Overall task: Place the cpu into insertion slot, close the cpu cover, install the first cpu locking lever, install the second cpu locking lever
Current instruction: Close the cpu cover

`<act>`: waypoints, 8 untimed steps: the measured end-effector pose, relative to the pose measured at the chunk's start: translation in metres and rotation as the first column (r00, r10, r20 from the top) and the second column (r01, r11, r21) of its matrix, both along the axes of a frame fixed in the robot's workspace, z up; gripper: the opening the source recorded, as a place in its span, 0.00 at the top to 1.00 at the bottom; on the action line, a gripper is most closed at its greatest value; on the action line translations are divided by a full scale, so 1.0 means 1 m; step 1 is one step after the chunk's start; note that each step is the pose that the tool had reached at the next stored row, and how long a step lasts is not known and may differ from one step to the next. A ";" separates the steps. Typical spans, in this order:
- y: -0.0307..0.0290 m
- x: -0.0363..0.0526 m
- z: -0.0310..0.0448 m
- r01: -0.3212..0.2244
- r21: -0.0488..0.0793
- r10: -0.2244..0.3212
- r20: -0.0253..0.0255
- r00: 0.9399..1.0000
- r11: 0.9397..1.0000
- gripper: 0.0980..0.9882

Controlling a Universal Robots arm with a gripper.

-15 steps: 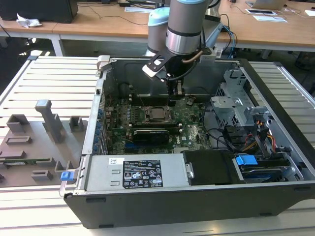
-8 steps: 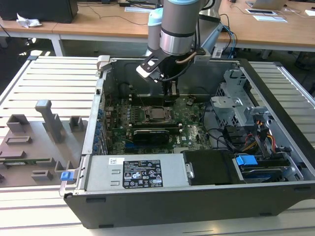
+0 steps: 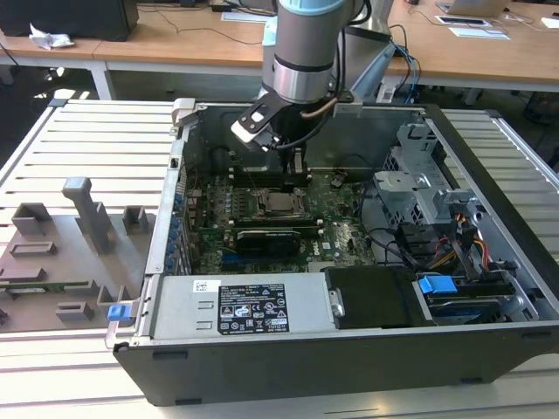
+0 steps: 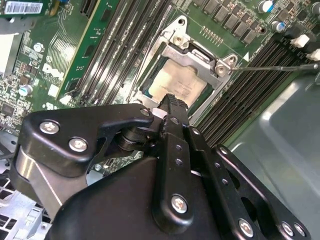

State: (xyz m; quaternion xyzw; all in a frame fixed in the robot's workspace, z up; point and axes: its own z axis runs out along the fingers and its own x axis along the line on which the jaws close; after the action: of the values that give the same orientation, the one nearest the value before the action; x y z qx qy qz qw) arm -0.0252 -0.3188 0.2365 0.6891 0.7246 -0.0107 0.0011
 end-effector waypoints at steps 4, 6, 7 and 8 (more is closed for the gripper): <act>0.0000 -0.0054 -0.0020 0.000 0.000 0.000 0.000 1.000 1.000 0.99; 0.0000 -0.0081 -0.0030 0.000 0.000 0.000 0.000 1.000 1.000 0.99; 0.0000 -0.0091 -0.0034 0.000 0.000 0.000 0.000 1.000 1.000 0.99; 0.0000 -0.0099 -0.0036 0.000 0.000 0.000 0.000 1.000 1.000 0.99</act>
State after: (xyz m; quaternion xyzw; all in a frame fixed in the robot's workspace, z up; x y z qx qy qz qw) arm -0.0352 -0.3188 0.2329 0.6891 0.7246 -0.0108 0.0011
